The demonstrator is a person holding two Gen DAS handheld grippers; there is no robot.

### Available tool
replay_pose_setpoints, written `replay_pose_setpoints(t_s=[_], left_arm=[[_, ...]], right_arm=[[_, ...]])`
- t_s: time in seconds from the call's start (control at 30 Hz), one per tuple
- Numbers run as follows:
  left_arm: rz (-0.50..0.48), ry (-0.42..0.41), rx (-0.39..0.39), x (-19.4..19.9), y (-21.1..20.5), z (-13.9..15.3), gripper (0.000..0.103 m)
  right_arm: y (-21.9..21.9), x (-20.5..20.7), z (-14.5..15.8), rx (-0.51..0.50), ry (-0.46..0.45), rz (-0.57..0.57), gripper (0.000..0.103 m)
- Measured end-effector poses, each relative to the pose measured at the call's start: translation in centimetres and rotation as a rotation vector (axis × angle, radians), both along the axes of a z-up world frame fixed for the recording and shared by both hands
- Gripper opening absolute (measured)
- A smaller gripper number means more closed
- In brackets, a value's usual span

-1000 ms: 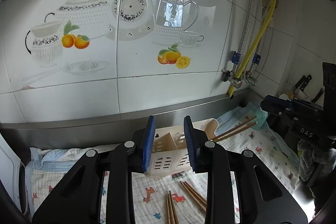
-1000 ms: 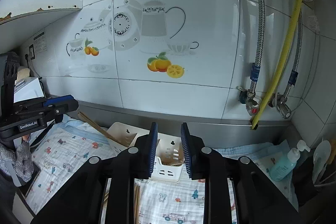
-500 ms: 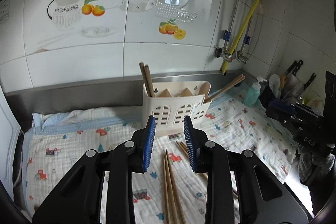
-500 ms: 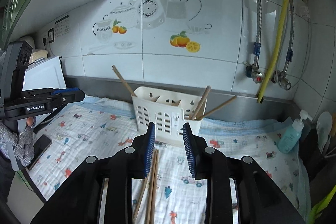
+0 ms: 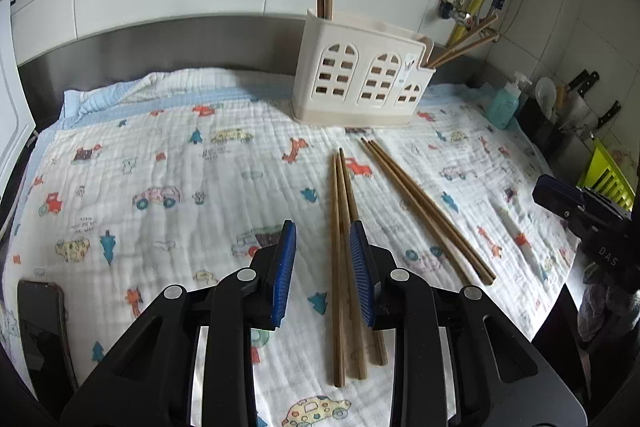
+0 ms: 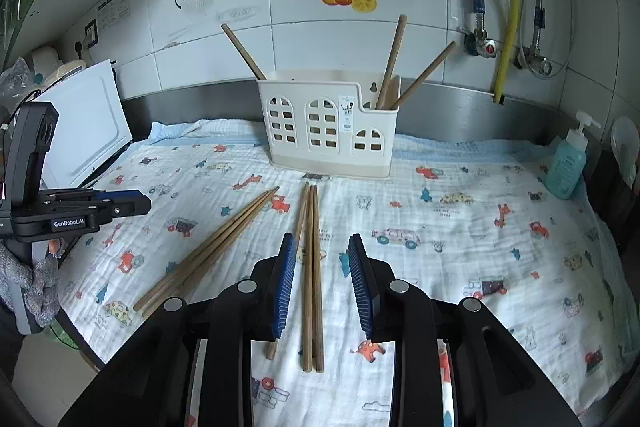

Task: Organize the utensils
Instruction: 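Lower the left tool onto a wooden chopstick while the right tool closes on another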

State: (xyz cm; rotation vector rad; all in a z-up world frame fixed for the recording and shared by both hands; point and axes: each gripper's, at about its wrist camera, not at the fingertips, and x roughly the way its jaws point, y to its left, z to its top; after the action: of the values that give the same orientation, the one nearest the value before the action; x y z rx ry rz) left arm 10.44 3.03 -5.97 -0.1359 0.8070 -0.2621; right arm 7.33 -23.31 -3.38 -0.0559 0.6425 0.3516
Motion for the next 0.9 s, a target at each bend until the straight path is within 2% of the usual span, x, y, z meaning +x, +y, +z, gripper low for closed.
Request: replay_pose_setpoints(t_s=[0.27,0.53,0.57,0.6,0.63,0.9], left_arm=[[-0.020,0.084,0.014,-0.7,-1.4,-3.7,0.027],[-0.017,0.105,0.044,-0.5,-2.3,-5.1,0.027],[-0.016,0.107,0.041,-0.5,-2.2,-5.2,0.025],[-0.020,0.109,0.040,-0.4,-2.3,-5.3,0.015],[-0.021,0.113,0.044,-0.3,-2.4,-5.4,0.014],[-0.019,0.124,0.087,0.0,-3.2,-6.2,0.014]], right_arm=[[-0.5,-0.4,-1.8,0.033,0.042,-0.025,0.027],[-0.6,-0.3,-2.8,0.030,0.062,-0.035,0.027],[-0.6,-0.3,-2.9,0.029,0.065,-0.036,0.027],[-0.6,-0.3,-3.0,0.028,0.067,-0.036,0.027],[-0.7,-0.2,-3.2,0.029,0.070,-0.037,0.027],[-0.6,0.2,-4.0,0.025,0.095,-0.033,0.027]])
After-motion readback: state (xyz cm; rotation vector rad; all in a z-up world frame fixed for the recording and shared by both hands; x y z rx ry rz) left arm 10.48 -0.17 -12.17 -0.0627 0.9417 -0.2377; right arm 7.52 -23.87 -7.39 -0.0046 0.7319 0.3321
